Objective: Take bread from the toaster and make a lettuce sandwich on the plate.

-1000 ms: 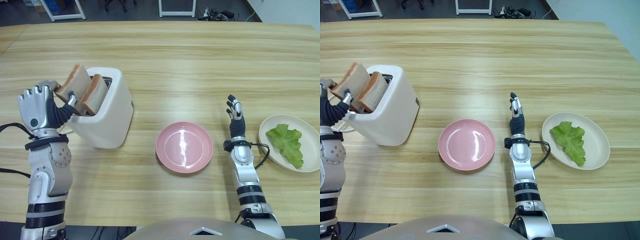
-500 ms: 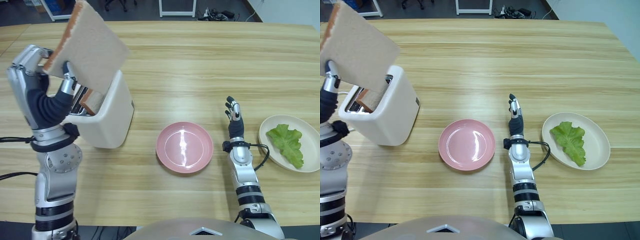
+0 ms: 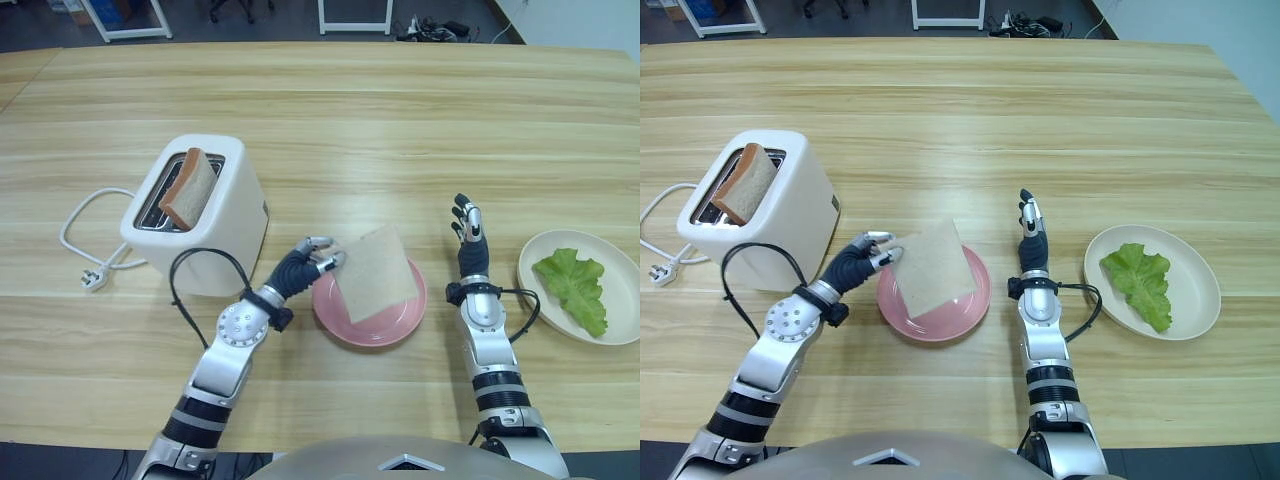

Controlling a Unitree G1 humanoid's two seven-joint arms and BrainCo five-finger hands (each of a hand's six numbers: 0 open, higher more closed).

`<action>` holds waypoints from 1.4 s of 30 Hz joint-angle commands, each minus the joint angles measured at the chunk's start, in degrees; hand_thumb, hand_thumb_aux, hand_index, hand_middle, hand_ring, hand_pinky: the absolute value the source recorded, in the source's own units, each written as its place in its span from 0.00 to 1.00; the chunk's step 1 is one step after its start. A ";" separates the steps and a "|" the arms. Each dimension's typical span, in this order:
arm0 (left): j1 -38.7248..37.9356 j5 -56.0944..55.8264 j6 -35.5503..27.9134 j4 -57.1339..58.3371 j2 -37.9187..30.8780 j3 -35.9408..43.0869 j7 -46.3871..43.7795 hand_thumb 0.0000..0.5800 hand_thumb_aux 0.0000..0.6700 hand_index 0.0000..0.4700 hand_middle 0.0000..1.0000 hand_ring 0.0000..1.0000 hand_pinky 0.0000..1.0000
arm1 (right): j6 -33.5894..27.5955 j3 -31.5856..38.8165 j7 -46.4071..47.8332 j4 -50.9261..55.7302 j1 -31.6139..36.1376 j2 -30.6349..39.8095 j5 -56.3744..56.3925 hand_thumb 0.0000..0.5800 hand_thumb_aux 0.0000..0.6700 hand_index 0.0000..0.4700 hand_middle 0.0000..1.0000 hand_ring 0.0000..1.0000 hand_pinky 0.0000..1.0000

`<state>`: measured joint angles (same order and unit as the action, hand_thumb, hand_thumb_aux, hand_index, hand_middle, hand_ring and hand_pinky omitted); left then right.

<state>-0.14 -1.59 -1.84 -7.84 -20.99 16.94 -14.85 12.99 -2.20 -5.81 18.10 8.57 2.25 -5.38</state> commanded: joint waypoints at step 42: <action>-2.02 -15.59 11.89 0.79 18.10 -14.78 6.80 0.00 0.00 0.00 0.00 0.00 0.00 | -17.96 -6.66 -7.33 -11.85 -19.95 38.99 -60.85 0.00 0.00 0.00 0.00 0.00 0.00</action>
<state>-1.62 -18.22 10.91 -6.74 -3.03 2.61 -8.05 -3.67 -10.76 -15.33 6.18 -9.53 41.10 -65.96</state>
